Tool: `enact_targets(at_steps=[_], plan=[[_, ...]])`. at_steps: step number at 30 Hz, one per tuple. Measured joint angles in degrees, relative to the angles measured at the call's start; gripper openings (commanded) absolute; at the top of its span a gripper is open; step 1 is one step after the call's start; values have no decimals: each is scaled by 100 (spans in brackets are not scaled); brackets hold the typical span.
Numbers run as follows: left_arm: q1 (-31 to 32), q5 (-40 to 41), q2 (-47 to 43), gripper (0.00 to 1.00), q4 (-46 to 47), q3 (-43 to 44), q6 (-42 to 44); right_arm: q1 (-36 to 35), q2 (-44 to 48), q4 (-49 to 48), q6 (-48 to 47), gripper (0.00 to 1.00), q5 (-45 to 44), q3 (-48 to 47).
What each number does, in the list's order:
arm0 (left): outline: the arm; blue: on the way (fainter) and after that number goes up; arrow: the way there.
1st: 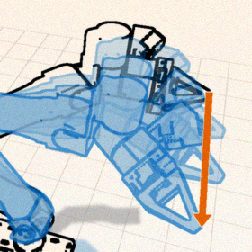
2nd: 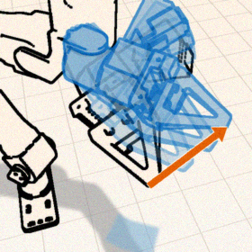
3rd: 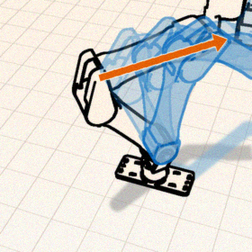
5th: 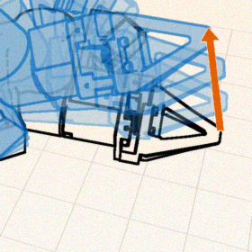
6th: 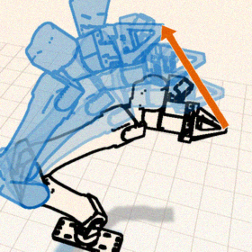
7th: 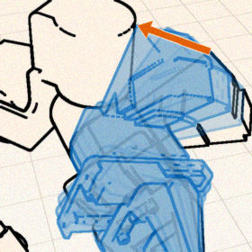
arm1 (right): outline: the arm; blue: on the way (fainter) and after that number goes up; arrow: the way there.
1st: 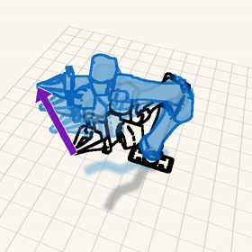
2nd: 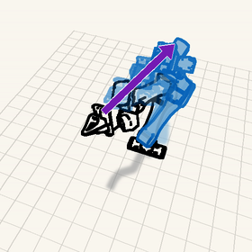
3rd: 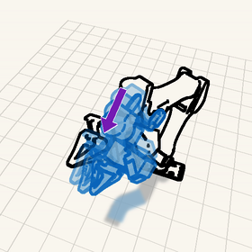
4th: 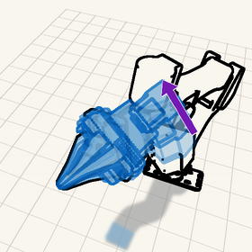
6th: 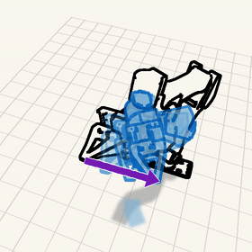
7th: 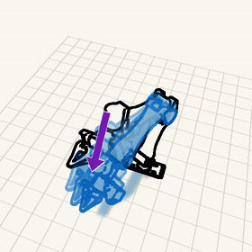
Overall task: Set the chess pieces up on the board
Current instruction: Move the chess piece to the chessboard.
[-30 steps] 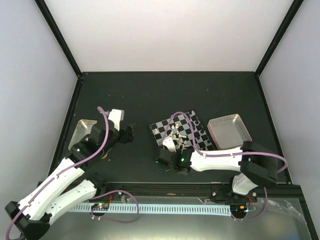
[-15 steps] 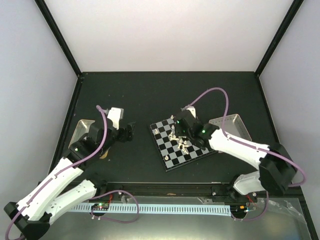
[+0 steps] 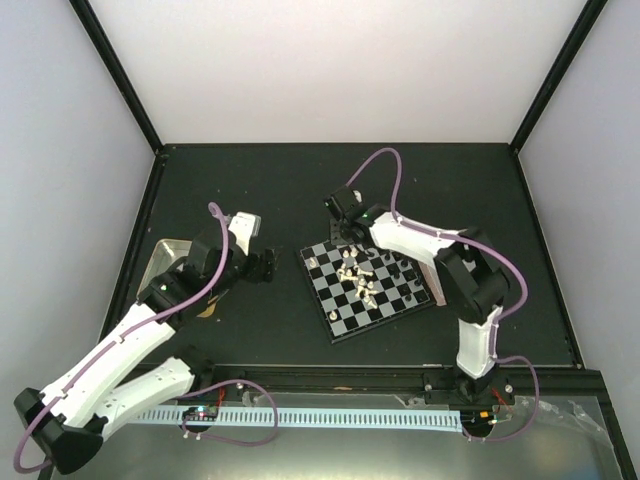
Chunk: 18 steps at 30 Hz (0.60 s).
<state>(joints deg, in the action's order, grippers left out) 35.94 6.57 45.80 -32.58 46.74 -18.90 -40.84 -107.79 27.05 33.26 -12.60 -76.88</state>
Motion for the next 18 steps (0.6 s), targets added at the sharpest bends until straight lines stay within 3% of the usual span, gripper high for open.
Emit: enact_targets(at_steps=[18], plan=[[0,-122,17,86,96,0,-39,4,-933,293,-234,17,-420,-807]])
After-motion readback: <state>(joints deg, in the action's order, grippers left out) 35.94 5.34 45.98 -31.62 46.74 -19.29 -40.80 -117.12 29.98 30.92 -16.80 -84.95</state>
